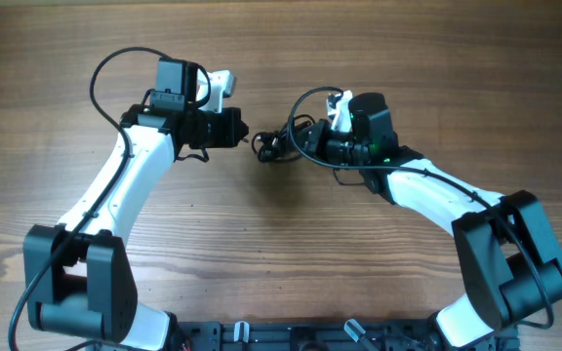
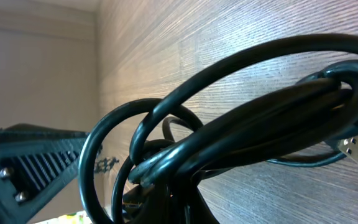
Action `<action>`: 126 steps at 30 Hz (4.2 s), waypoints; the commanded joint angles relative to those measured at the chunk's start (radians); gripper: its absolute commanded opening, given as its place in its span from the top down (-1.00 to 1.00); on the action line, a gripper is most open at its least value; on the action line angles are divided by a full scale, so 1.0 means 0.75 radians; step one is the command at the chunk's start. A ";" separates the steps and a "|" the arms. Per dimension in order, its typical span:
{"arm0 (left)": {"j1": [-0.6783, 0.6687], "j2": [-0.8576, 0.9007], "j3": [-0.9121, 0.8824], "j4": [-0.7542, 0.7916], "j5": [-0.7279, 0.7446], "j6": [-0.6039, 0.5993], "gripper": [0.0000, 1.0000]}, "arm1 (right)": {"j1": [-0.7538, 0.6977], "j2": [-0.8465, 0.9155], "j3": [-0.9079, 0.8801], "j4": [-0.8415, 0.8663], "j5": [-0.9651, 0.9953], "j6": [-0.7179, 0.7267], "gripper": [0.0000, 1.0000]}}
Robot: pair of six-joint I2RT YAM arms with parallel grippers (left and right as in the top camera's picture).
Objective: Untangle cables
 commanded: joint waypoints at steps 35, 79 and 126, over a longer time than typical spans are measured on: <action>-0.079 0.127 0.012 0.057 0.298 -0.541 0.70 | 0.052 0.014 -0.002 0.006 0.056 0.036 0.91; 0.268 0.130 0.012 -0.073 1.299 -0.384 0.92 | -0.007 0.014 -0.002 0.548 -0.508 0.375 0.53; 0.271 0.130 0.012 -0.234 0.243 -0.209 0.92 | -0.062 -0.143 -0.001 -0.190 0.005 -0.385 0.91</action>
